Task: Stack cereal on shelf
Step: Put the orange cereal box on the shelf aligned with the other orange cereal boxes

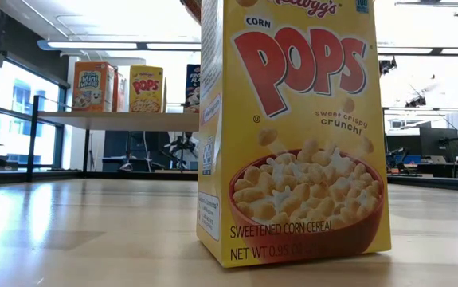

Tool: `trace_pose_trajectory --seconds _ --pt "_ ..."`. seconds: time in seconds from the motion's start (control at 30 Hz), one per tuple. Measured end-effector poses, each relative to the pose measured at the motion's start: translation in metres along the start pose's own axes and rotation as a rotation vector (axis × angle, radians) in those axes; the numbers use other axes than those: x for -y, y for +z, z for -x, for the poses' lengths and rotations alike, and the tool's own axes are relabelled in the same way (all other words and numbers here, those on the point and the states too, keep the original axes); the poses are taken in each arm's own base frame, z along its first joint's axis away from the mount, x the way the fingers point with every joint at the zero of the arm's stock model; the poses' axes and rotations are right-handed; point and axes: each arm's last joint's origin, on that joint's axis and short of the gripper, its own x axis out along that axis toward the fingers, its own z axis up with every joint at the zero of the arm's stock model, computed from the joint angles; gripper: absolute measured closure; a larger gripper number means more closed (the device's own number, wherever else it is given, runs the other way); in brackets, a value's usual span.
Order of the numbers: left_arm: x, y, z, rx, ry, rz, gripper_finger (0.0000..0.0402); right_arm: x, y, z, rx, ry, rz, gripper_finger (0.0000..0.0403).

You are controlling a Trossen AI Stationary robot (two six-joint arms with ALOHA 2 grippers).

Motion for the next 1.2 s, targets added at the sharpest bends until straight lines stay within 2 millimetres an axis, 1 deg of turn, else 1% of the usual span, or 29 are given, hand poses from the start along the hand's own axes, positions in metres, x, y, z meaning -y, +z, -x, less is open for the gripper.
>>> trace_pose_trajectory --seconds 0.3,0.4,0.6,0.97,1.07,1.2 --pt "0.0 0.005 0.0 0.054 -0.012 0.006 0.0124 -0.002 0.0 0.0 -0.003 0.049 -0.003 0.0265" --pt "0.0 0.005 0.0 0.055 -0.02 0.006 0.0124 -0.002 0.0 0.0 -0.004 0.049 -0.005 0.0265" --pt "-0.001 0.004 -0.007 0.069 -0.013 0.008 0.0124 -0.003 -0.001 -0.01 -0.022 0.045 -0.001 0.0265" --pt "-0.003 0.003 -0.009 0.062 -0.003 0.013 0.0125 -0.003 -0.001 -0.009 -0.018 0.044 -0.001 0.0265" --pt "-0.003 0.002 -0.009 0.053 -0.003 0.011 0.0134 -0.003 -0.001 -0.009 -0.012 0.045 0.0 0.0265" --pt "-0.005 -0.001 -0.012 0.033 -0.007 0.011 0.0162 -0.002 0.0 -0.009 -0.011 0.043 0.0 0.0265"
